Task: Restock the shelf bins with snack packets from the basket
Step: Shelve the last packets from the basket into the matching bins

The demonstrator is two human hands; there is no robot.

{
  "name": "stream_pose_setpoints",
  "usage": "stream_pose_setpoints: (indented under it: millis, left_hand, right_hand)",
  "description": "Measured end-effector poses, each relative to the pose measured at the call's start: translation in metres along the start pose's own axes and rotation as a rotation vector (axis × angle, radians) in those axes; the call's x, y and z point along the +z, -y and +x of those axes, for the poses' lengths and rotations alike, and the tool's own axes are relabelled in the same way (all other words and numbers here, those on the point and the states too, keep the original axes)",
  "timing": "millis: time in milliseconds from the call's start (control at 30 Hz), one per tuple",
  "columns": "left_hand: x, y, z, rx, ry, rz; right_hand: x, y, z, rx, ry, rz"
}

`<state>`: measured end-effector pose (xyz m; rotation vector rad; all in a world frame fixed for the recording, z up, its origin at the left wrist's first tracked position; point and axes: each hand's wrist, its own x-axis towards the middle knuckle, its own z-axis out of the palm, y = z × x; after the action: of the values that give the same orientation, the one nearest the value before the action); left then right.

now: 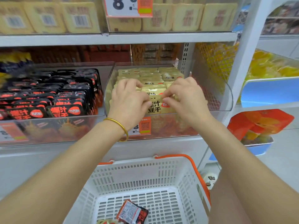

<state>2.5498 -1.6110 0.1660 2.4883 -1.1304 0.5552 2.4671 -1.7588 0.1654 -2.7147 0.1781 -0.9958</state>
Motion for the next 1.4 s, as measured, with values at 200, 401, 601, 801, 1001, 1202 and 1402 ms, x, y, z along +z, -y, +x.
stream_pose_setpoints:
  millis: [200, 401, 601, 801, 1001, 1202, 1402]
  left_hand:
    - [0.005, 0.003, -0.014, 0.087, -0.132, 0.037]
    - [0.002, 0.006, -0.080, 0.120, -0.334, -0.149]
    - [0.045, 0.061, -0.147, 0.145, 0.360, -0.011]
    - [0.070, 0.088, -0.168, 0.088, 1.035, 0.283]
    - [0.082, 0.100, -0.166, 0.009, 1.083, 0.317]
    - [0.088, 0.100, -0.167, -0.034, 1.099, 0.267]
    - [0.093, 0.100, -0.170, -0.039, 1.108, 0.268]
  right_hand:
    - [0.001, 0.000, -0.005, 0.039, 0.011, -0.036]
    - [0.004, -0.001, -0.015, -0.103, -0.220, -0.285]
    - [0.071, 0.051, -0.080, -0.301, 0.049, -0.060]
    - [0.221, 0.050, -0.180, -0.145, 1.286, -0.170]
    - [0.299, 0.041, -0.274, -0.057, 1.474, -0.220]
    - [0.315, 0.036, -0.305, -0.326, 1.502, -0.390]
    - [0.308, 0.013, -0.303, -0.376, 1.424, -0.380]
